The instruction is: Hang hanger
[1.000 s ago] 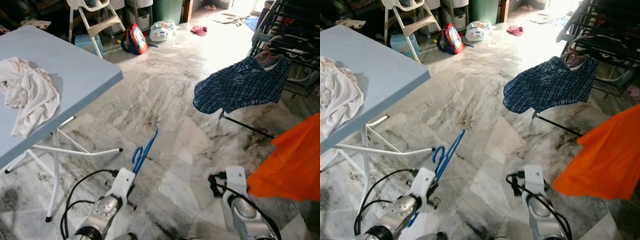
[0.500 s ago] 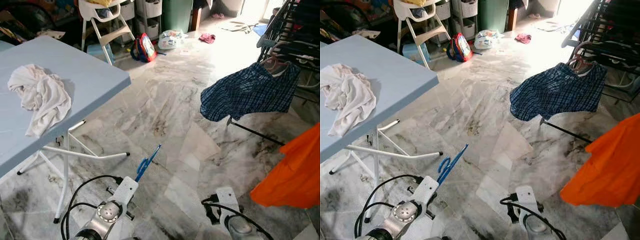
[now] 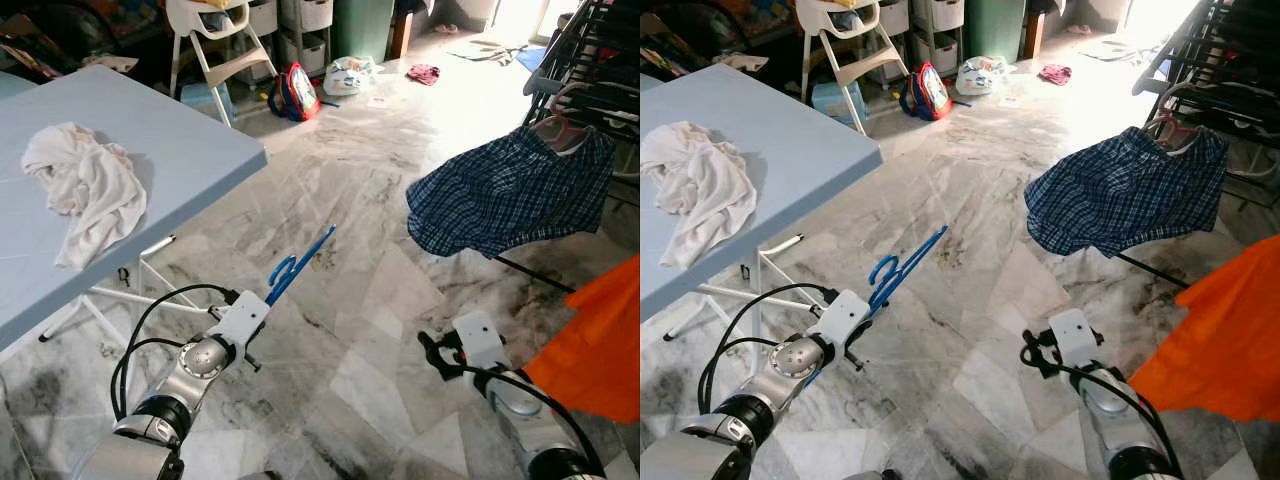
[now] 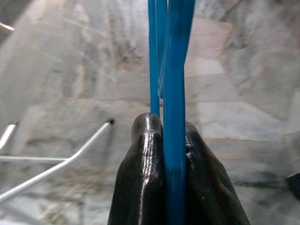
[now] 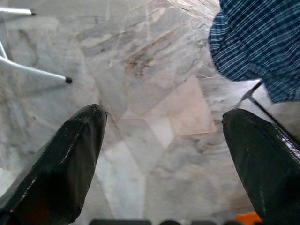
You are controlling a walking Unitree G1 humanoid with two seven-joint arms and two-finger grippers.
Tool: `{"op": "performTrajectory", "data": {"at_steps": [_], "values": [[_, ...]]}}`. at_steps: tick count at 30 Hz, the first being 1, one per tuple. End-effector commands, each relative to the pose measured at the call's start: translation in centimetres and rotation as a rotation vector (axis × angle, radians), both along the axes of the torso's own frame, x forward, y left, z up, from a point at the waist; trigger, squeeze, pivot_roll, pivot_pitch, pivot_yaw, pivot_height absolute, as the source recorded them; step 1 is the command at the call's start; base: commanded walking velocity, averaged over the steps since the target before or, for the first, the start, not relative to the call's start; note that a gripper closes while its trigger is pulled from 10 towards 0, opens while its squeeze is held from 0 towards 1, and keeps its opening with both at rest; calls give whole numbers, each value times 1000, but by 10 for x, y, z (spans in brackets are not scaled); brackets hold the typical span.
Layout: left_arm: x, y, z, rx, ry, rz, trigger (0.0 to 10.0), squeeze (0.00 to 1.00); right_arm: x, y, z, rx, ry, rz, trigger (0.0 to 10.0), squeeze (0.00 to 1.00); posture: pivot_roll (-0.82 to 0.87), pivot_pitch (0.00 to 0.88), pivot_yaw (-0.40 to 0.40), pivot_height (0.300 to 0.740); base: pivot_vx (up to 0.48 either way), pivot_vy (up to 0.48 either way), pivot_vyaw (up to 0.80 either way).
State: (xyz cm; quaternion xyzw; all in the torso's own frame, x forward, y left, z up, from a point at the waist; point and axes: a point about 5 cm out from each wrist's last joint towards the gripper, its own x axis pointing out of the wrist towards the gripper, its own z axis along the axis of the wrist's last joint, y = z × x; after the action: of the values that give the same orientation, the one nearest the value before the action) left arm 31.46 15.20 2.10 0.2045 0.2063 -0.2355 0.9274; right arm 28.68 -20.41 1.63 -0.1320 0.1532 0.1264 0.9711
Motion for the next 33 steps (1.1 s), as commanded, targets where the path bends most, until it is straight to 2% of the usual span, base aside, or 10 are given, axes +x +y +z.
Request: {"op": "performTrajectory", "data": {"at_steps": [1, 7, 22, 28, 33], "values": [[3, -1, 4, -20, -9, 2, 10000, 0, -7, 2, -6, 16, 13, -4, 10000, 0, 10, 163, 56, 740, 0, 0, -800], [0, -5, 1, -33, 16, -33, 10000, 0, -16, 18, -15, 37, 33, 47, 10000, 0, 1, 174, 65, 740, 0, 0, -800], [-4, -4, -4, -25, 39, -46, 10000, 0, -21, 11, -16, 33, 41, 32, 10000, 0, -7, 184, 64, 740, 0, 0, -800], [-6, -3, -6, -17, 45, -51, 10000, 0, -23, 16, -19, 33, 51, 49, 10000, 0, 1, 186, 63, 740, 0, 0, -800], [-9, -2, -9, -12, 53, -52, 10000, 0, -23, 18, -20, 33, 56, 52, 10000, 0, 5, 186, 65, 740, 0, 283, -729]]}}
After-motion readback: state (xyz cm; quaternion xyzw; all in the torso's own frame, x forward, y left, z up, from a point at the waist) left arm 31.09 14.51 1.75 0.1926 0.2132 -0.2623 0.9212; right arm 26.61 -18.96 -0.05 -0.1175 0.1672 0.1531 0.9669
